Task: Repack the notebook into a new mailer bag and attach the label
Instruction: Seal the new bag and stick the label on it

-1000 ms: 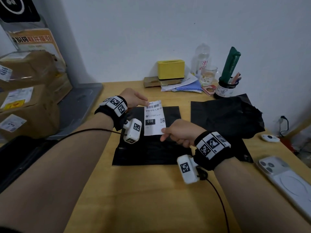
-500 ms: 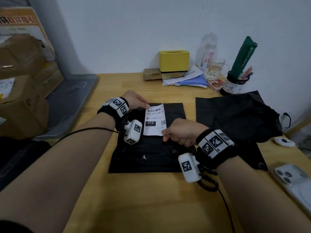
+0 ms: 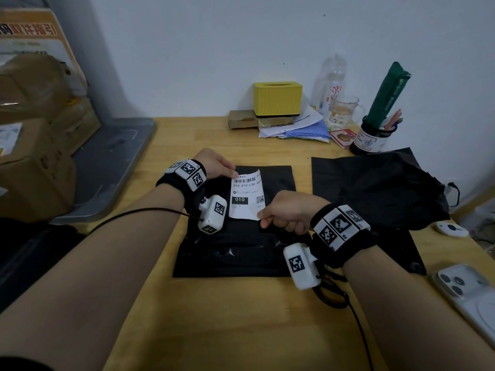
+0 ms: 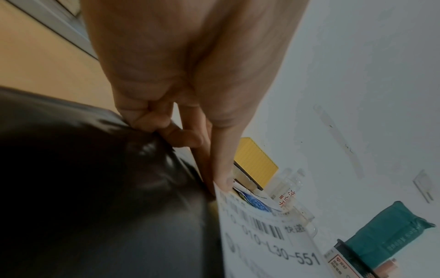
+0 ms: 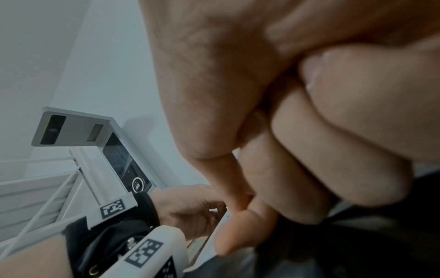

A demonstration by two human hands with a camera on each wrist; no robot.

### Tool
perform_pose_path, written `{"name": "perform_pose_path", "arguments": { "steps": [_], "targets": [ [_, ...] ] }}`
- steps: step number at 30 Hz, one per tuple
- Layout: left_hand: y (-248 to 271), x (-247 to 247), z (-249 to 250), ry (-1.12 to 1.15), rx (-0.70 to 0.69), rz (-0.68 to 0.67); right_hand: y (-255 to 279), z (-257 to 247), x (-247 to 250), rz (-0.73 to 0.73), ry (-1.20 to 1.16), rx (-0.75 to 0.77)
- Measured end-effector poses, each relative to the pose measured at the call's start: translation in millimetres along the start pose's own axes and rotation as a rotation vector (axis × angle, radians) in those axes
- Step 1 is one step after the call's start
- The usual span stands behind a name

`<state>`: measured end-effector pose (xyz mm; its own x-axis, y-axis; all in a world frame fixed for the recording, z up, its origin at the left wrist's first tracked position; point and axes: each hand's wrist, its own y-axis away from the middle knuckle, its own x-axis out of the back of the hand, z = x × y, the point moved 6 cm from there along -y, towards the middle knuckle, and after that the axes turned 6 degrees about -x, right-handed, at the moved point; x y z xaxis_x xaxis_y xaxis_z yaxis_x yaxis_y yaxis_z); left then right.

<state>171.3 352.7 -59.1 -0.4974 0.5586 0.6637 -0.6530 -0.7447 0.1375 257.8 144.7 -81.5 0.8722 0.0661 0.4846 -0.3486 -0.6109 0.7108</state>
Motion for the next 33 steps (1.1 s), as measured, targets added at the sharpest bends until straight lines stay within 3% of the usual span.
{"name": "perform_pose_path", "arguments": {
  "steps": [7, 14, 17, 20, 23, 26, 30, 33],
  "targets": [
    [-1.4, 0.1, -3.1, -0.039, -0.031, -0.014, 0.2, -2.5, 0.5, 0.006, 0.039, -0.021],
    [1.7, -3.3, 0.9, -0.13, -0.032, -0.007, 2.4, -5.1, 6.5, 0.107, 0.191, 0.032],
    [5.3, -1.6, 8.8, -0.21, -0.006, -0.003, 3.3, -1.7, 6.2, 0.086, 0.203, 0.041],
    [9.5, 1.2, 13.1, -0.145, 0.03, -0.053, 0.5, 1.0, 8.5, 0.056, 0.185, 0.059],
    [23.0, 10.2, 20.3, 0.123, 0.064, -0.057, -7.2, -0.5, 21.1, 0.032, -0.091, 0.151],
    [44.3, 0.7, 30.3, 0.498, 0.116, -0.166, -13.7, -5.6, 35.2, -0.006, -0.578, 0.31],
    [57.8, -34.1, 21.5, 0.62, 0.181, -0.333, -32.3, -8.4, 32.0, -0.207, -1.114, 0.387],
    [56.7, -50.2, 6.9, 0.696, 0.221, -0.307, -48.4, -5.2, 23.1, -0.315, -1.272, 0.364]
  ]
}}
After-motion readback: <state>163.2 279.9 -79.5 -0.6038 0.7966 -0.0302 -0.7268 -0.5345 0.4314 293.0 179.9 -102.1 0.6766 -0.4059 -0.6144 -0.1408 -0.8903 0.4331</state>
